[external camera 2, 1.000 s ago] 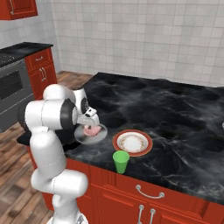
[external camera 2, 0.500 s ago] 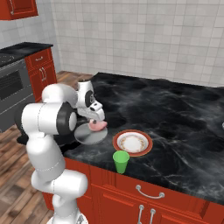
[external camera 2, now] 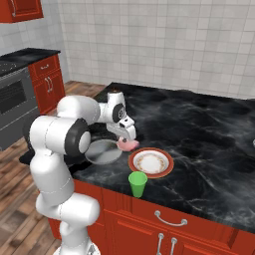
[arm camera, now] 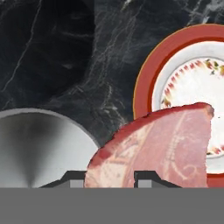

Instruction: Pick up the pan with the steak in it and place it on the dining table. Then place the steak on the plate.

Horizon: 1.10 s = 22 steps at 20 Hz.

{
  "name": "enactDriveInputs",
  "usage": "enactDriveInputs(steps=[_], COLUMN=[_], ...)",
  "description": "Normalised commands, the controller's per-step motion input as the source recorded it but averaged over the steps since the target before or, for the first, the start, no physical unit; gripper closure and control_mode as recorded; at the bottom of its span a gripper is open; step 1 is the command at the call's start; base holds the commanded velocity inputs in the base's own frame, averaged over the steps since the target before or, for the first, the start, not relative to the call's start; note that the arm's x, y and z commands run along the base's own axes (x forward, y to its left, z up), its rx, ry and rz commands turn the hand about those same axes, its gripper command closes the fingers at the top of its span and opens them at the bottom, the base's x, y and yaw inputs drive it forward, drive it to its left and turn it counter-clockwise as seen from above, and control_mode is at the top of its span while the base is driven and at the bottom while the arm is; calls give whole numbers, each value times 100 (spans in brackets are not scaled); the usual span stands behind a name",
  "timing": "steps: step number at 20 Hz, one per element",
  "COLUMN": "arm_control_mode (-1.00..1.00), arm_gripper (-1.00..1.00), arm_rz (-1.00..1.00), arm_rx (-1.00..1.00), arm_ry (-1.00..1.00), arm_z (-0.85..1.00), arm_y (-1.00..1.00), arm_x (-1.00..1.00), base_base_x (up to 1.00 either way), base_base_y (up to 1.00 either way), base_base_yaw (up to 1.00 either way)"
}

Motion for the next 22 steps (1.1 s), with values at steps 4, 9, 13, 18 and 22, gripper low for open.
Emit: enactDriveInputs(steps=[4,9,13,18,22], arm_control_mode=[-100,-100,-100,-100,-100], arm_gripper=[100,100,100,100,100], arm_rz=[-11,-9,-2,0,0], arm_rx=[3,4,2,0,1], arm_ry=[-2,-5,-3,0,0], arm_z=[0,-5,-2,-8,-26], arm_y=[-97,-98,-38,0,0], arm_x=[-1,-17,-10,0,0], base_base_x=[0,0,0,0,0], base_base_y=[0,0,0,0,0], base_base_yaw=[0,0,0,0,0])
